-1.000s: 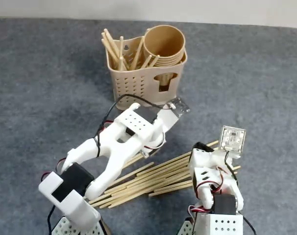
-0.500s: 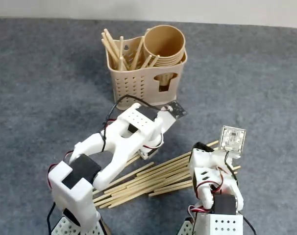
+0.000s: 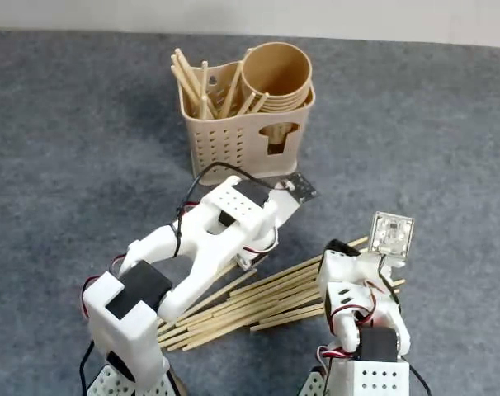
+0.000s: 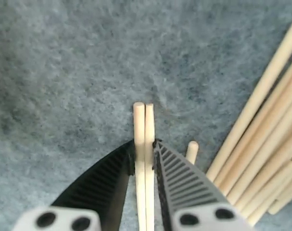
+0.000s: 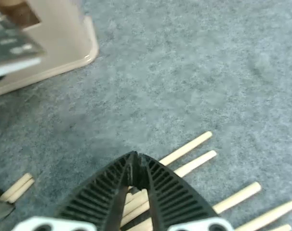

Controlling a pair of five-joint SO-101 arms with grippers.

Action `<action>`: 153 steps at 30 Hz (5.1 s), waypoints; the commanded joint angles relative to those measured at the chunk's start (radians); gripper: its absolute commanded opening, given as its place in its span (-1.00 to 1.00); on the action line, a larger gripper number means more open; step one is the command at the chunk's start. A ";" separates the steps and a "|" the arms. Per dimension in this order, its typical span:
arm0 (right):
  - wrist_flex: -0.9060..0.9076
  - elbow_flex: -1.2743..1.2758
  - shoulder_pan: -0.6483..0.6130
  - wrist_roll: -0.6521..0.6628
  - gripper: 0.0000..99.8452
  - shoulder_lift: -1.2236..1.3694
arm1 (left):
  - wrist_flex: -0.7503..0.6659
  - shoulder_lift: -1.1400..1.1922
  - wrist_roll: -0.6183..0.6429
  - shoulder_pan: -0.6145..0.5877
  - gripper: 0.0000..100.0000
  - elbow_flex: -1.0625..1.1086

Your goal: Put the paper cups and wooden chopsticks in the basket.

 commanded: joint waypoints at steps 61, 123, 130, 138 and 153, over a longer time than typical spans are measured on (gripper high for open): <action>-0.004 0.137 0.021 0.009 -0.99 -0.016 | 0.058 -0.229 -0.087 -0.090 -0.99 -0.064; -0.022 0.137 0.021 0.006 -0.99 -0.016 | -0.962 -0.760 0.198 -0.400 -0.99 -0.031; -0.022 0.137 0.022 0.008 -0.99 -0.016 | -0.999 -0.760 0.198 -0.398 -0.98 0.033; -0.022 0.137 0.022 0.008 -0.99 -0.016 | -0.767 -0.760 0.193 -0.400 -0.78 -0.064; -0.022 0.137 0.024 0.006 -0.99 -0.016 | -0.267 -0.769 0.192 -0.377 -0.76 -0.390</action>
